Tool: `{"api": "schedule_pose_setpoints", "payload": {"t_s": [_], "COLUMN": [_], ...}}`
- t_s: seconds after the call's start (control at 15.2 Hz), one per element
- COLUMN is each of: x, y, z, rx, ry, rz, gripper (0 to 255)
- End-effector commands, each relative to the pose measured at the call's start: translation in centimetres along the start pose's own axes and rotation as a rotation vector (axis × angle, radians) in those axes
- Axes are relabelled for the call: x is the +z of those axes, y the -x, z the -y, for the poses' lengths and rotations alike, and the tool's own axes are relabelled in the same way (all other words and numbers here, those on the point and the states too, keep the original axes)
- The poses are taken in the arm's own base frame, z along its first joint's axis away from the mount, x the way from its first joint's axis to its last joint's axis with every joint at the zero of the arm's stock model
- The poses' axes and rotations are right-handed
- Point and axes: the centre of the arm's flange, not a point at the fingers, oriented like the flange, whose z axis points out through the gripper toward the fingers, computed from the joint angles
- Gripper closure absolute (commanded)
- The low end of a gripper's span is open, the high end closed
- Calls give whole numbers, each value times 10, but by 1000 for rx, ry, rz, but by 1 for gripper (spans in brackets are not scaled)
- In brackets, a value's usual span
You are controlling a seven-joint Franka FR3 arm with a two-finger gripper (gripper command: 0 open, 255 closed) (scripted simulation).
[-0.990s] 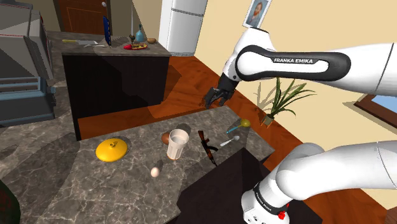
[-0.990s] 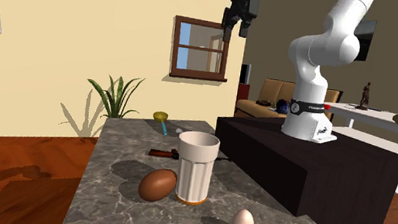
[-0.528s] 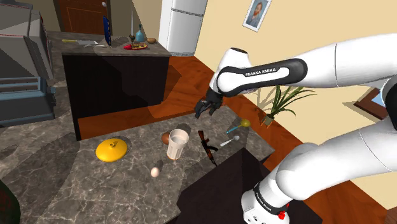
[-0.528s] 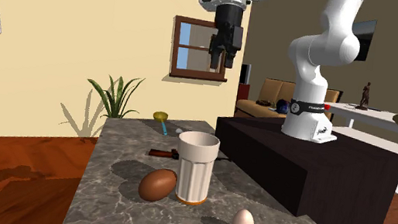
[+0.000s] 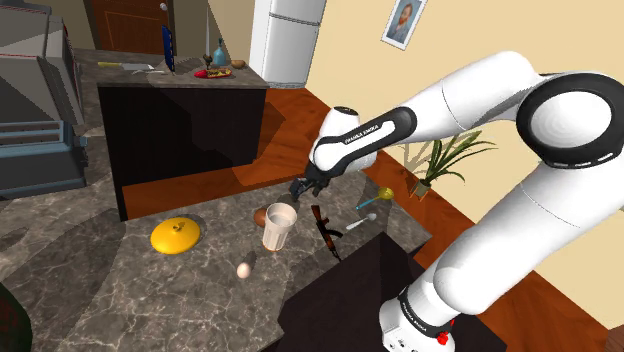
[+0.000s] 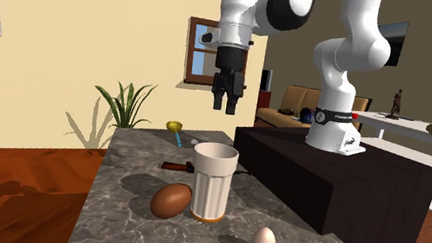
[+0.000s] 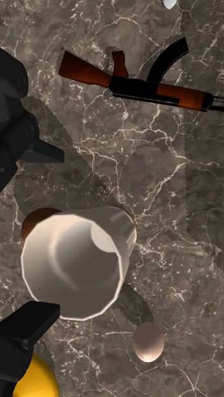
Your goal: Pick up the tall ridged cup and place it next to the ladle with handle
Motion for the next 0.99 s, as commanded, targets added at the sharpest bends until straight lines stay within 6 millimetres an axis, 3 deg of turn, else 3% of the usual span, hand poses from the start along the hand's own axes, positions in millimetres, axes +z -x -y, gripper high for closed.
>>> {"api": "schedule_pose_setpoints", "payload": {"t_s": [0.0, 0.26, 0.73, 0.92], "x": [26, 76, 113, 116], "y": [-7, -23, -22, -22], "z": [0, -1, -2, -2], "rx": [2, 5, 5, 5], "ry": [3, 8, 8, 8], "rz": [5, 16, 16, 16], "gripper": [0, 0, 0, 0]}}
